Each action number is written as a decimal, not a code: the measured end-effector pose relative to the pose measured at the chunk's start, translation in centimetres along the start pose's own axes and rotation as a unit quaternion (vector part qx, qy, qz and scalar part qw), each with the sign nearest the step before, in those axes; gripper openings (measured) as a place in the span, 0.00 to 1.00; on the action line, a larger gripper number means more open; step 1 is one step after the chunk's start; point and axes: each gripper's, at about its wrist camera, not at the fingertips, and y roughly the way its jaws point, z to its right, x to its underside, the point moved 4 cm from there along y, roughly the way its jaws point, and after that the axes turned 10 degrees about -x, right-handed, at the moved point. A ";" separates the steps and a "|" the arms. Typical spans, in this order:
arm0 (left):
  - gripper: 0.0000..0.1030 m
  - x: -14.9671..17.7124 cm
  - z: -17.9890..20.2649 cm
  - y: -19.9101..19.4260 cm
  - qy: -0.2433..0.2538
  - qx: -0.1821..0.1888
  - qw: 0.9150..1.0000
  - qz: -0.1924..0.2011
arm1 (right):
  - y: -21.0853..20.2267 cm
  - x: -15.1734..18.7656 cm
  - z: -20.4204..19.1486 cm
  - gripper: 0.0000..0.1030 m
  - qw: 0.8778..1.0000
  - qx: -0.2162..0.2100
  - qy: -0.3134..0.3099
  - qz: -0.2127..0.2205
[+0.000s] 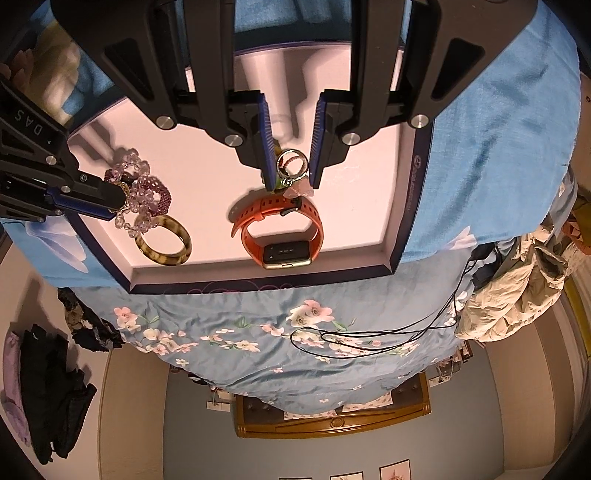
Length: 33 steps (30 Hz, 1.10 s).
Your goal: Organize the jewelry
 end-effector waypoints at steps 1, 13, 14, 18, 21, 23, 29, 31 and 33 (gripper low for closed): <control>0.18 0.0 0.1 0.1 0.001 0.000 1.000 -0.001 | 0.1 0.0 0.1 0.07 1.000 -0.001 0.002 -0.001; 0.20 0.3 0.2 1.7 -0.005 0.005 1.000 -0.023 | 0.7 0.4 0.6 0.09 1.000 0.015 0.009 -0.009; 0.23 0.3 0.1 1.8 -0.005 0.004 1.000 -0.023 | 0.7 0.5 0.7 0.09 1.000 0.014 0.009 -0.009; 0.33 0.4 0.2 1.4 -0.006 0.003 1.000 -0.018 | 0.6 0.5 0.7 0.14 1.000 0.014 0.011 -0.006; 0.43 0.4 0.2 0.8 -0.008 0.005 1.000 -0.010 | 0.2 0.6 0.7 0.19 1.000 0.013 0.013 0.000; 0.54 0.4 0.0 0.2 -0.011 0.003 1.000 -0.002 | -0.3 0.8 0.5 0.24 1.000 0.011 0.013 0.005; 0.81 0.4 -0.8 -2.9 -0.023 0.001 0.999 0.035 | -2.6 1.3 -0.5 0.49 0.999 0.015 0.009 0.037; 0.91 0.7 -1.3 -4.3 -0.027 -0.014 0.998 0.050 | -3.8 1.4 -0.9 0.60 0.998 0.021 0.007 0.054; 0.95 1.3 -1.9 -6.7 -0.028 -0.035 0.995 0.086 | -5.3 1.6 -1.6 0.71 0.997 0.025 0.002 0.077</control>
